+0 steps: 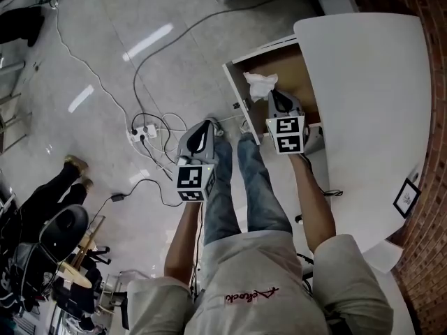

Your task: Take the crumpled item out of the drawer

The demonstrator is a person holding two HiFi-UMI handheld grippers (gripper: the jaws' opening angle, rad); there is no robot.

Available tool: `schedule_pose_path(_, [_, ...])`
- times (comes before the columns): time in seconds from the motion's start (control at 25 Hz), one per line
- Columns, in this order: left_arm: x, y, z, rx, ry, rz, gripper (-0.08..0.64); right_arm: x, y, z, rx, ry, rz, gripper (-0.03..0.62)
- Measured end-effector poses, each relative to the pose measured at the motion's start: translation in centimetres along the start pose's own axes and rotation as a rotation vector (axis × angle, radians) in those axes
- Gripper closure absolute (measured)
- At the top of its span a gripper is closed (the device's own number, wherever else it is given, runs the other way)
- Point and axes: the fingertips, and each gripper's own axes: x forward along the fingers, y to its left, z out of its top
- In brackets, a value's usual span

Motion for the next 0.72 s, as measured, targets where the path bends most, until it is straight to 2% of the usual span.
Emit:
schedule_pose_path(0.4, [-2.5,-1.6,3.4,0.024,-0.032,0.009,0.551,-6.5,0.8,2.2,0.027,-0.119,0.006,0.572])
schedule_pose_path(0.72, [-5.2,-2.8,7.6,0.025,-0.097,0.034,0.551,-12.2,0.6,7.9,-0.006,-0.265,0.017,0.572])
